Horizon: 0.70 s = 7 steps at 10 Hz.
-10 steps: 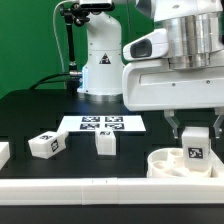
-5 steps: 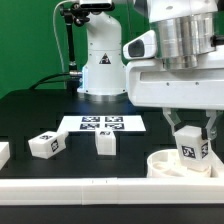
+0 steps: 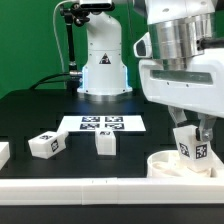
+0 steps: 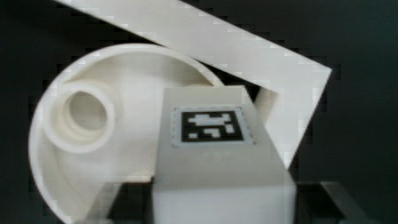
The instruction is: Assemble stool
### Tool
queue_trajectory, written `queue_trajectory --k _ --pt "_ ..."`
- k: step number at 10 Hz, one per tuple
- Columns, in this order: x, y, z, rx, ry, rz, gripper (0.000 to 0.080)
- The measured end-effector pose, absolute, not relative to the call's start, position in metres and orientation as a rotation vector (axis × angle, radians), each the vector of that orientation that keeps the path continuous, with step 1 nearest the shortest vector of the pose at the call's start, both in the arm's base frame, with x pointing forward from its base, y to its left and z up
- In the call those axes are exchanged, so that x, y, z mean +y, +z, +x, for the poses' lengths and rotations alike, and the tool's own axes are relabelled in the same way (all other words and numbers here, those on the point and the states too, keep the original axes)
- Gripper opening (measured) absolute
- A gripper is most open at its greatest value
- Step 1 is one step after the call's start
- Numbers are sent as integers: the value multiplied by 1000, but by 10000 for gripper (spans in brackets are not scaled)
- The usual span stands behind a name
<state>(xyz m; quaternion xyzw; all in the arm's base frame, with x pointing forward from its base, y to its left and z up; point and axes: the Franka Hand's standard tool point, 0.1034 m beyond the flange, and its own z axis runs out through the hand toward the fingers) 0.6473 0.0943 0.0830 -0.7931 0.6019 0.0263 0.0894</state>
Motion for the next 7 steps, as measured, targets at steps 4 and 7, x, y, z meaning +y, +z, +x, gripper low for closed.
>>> queue_trajectory --k 4,7 --pt "97 81 645 2101 144 -2062 340" --pt "98 80 645 2282 183 -1855 340"
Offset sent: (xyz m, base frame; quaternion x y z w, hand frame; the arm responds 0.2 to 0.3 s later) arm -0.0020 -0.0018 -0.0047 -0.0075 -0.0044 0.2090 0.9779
